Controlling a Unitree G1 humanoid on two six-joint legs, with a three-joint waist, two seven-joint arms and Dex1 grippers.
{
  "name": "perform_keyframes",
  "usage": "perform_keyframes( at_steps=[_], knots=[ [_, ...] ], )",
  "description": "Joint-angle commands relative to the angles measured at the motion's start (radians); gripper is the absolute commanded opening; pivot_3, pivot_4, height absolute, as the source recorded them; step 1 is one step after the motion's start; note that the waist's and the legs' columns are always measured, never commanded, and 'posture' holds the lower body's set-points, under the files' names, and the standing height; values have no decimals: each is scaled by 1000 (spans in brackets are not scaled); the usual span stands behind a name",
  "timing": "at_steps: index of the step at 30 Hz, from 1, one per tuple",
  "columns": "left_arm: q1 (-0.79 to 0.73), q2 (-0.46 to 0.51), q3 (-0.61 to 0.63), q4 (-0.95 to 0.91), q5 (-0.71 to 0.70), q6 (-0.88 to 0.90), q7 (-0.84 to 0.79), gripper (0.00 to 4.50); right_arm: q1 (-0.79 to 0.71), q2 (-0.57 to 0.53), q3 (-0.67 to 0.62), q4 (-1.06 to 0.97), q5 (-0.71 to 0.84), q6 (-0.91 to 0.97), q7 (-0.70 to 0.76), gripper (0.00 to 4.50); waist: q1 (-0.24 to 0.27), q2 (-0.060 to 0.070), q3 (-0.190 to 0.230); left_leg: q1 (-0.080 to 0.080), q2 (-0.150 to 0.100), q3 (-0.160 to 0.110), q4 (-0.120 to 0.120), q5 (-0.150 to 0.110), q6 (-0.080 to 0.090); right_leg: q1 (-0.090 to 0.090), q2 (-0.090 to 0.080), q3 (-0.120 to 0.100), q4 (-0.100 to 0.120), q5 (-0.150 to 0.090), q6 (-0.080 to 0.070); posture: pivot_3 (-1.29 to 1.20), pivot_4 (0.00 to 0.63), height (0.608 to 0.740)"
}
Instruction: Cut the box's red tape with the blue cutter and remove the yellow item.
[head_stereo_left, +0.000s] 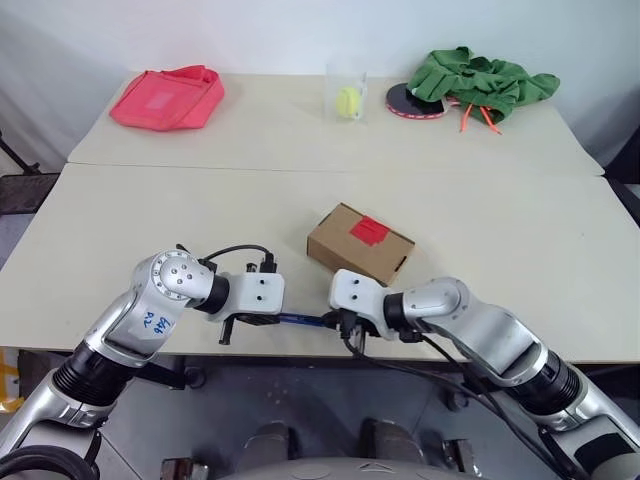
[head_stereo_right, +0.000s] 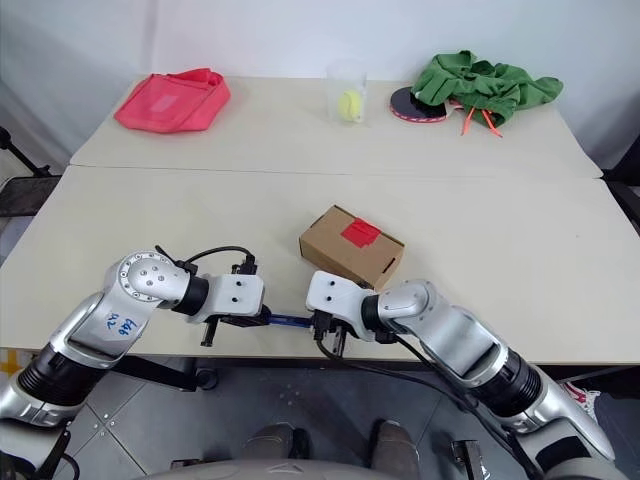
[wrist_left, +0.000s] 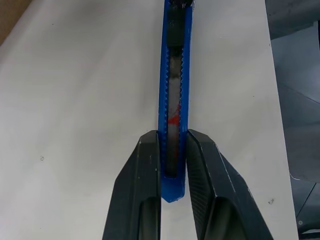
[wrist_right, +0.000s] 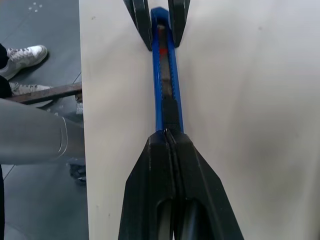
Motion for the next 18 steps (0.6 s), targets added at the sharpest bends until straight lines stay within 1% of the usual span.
perform_keyframes(
  at_steps=[1,6,18],
  knots=[
    [33,6,-49,-15,-2,13,-30,389,13,12,11,2,-21,-17,6,26,0,0,0,0,0,0,0,0,0,0,0,0,0,0,0,0,150,740],
    [34,8,-48,-15,-1,12,-26,389,14,34,24,23,-43,-35,15,26,-2,0,0,0,0,0,0,0,0,0,0,0,0,0,0,0,150,740],
    [39,9,-47,-30,1,21,-20,389,-22,130,58,95,-95,-79,31,26,-5,0,0,0,0,0,0,0,-1,-1,1,0,2,0,0,0,150,740]
  ],
)
